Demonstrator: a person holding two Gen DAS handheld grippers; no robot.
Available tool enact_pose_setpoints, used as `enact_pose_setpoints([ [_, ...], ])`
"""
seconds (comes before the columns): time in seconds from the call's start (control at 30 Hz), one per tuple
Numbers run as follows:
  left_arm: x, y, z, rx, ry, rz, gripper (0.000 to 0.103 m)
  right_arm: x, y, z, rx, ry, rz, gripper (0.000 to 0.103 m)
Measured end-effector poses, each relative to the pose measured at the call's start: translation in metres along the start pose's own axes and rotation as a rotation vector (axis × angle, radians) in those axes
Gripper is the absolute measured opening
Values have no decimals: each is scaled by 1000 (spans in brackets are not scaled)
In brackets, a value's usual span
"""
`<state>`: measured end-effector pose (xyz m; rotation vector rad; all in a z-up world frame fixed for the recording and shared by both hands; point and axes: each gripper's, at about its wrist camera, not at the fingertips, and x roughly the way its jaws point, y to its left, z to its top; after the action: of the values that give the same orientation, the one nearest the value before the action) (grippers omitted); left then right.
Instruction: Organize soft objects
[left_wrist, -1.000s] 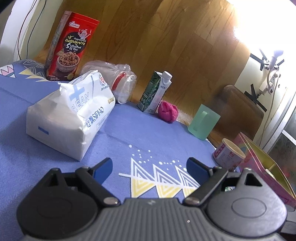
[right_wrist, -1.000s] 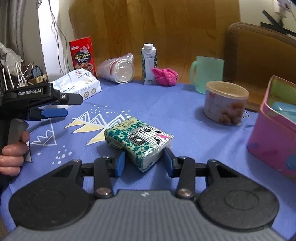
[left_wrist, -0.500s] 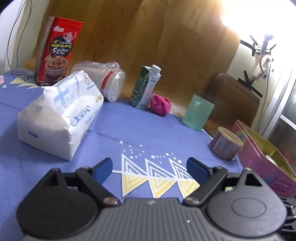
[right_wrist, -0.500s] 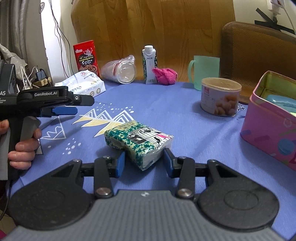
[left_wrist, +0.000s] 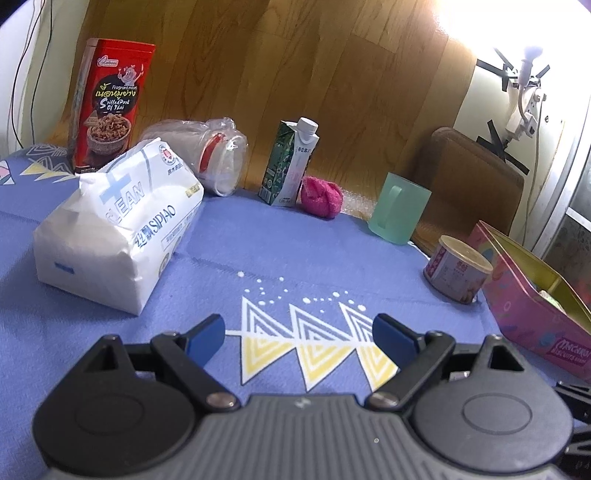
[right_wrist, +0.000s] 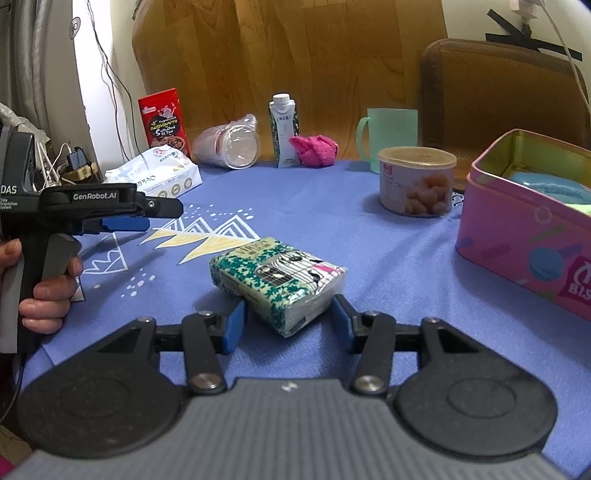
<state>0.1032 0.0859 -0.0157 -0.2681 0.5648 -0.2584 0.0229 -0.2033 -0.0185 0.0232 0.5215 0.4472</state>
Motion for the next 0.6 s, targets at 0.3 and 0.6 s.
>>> enact_pose_setpoints([
  [0.3,0,4,1,-20,1,-20,90,1,2,0,-16,2,3,64],
  [0.6,0,7,1,-33,3,-38,90,3,4,0,-25,4,-4,66],
])
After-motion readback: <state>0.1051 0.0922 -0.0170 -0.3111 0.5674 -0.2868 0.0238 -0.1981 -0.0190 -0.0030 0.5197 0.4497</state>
